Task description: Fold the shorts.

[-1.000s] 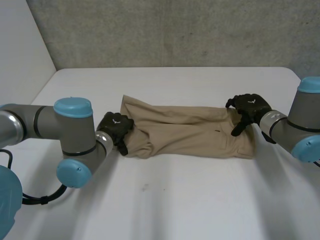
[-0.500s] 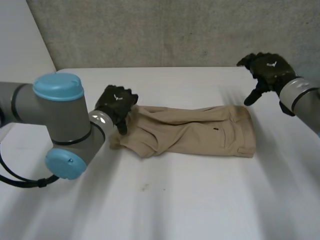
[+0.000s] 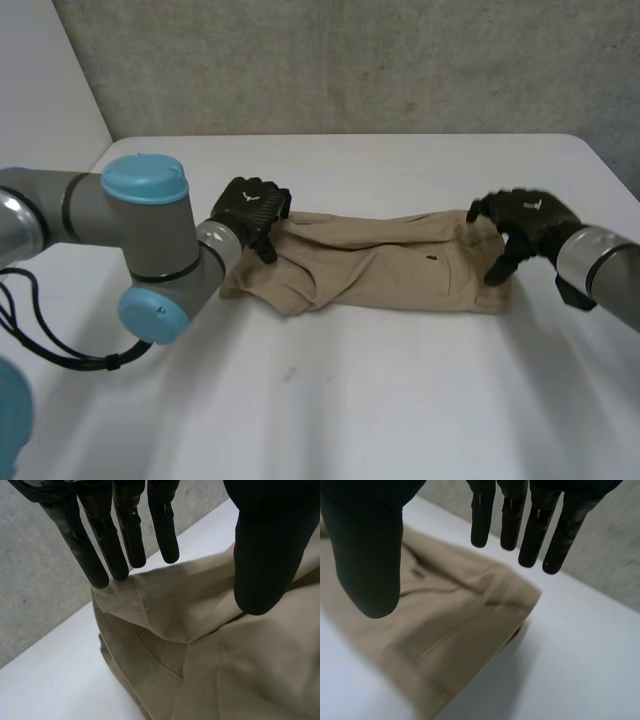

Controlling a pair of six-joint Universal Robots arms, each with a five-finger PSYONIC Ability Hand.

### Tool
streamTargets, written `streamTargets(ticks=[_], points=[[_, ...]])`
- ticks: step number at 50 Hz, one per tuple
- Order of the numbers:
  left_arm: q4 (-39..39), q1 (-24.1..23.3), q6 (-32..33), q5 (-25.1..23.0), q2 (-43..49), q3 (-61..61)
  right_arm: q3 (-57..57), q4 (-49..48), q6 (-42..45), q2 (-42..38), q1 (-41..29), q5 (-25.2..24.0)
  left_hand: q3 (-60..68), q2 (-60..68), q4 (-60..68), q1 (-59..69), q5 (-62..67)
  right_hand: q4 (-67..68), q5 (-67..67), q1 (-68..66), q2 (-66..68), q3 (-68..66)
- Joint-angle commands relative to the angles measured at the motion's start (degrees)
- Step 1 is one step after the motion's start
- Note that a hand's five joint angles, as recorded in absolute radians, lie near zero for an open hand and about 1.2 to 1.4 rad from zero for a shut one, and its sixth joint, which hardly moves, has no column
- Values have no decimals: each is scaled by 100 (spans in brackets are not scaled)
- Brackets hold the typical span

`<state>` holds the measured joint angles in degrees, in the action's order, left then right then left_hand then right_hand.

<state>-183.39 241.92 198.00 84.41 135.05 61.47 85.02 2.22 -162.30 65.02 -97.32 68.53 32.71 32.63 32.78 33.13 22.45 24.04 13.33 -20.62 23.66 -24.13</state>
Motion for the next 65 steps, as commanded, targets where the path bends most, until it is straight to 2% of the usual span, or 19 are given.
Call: streamTargets(ticks=[1,5,16,22,26,34,37,38,41,47,51,56,62,65], points=[[-4,259,10,-74,732,-915,471,59,540,2,-15,-85,946,954,939,903,971,1110,1181,-1452,1148,-1101],[5,408,1,-275,1215,-1556,620,-20,743,-7,-15,-129,1081,1089,1074,1038,1106,1245,1316,-1587,1283,-1236],[22,769,19,-250,2367,-3210,1130,-775,788,-60,-59,-59,1216,1224,1209,1173,1241,1330,1400,-1671,1368,-1320],[31,795,19,-259,2500,-3238,1236,-1285,823,-191,-76,20,981,989,974,938,1006,1313,1384,-1654,1351,-1304],[49,752,19,-250,2342,-2904,1166,-1479,980,-393,-76,108,376,384,370,334,402,1279,1350,-1621,1317,-1270],[-13,743,19,-267,1200,-1683,1025,-1540,1508,-648,-50,170,-701,-693,-707,-743,-675,1596,1667,-1938,1634,-1587],[-13,734,10,-259,796,-1279,964,-1567,1587,-701,-41,161,-1457,-1449,-1464,-1499,-1431,3006,3077,-3348,3044,-2997],[-13,717,1,-250,621,-1104,903,-1576,1613,-754,-41,170,-1725,-1717,-1732,-1768,-1700,3944,4015,-4286,3982,-3935],[-13,708,1,-250,295,-743,806,-1576,1622,-807,-33,178,-1946,-1938,-1953,-1988,-1920,5592,5663,-5934,5630,-5583],[-13,769,-34,-241,-382,-162,709,-1523,1605,-640,90,196,-1997,-1989,-2004,-2040,-1972,5596,5667,-5938,5634,-5587],[5,830,-43,-241,-804,233,700,-1435,1614,-228,424,187,-2031,-2023,-2037,-2073,-2005,5596,5667,-5938,5634,-5587],[40,1050,-43,-258,-1410,839,315,-699,1973,81,688,170,-2048,-2040,-2054,-2090,-2022,5596,5667,-5938,5634,-5587],[49,1068,-51,-276,-1955,1358,-477,50,2580,116,601,196,-2064,-2056,-2071,-2107,-2039,5596,5667,-5938,5634,-5587],[49,1059,-51,-285,-2184,1613,-872,208,2730,116,163,187,-2064,-2057,-2071,-2107,-2039,5596,5667,-5938,5634,-5587]])
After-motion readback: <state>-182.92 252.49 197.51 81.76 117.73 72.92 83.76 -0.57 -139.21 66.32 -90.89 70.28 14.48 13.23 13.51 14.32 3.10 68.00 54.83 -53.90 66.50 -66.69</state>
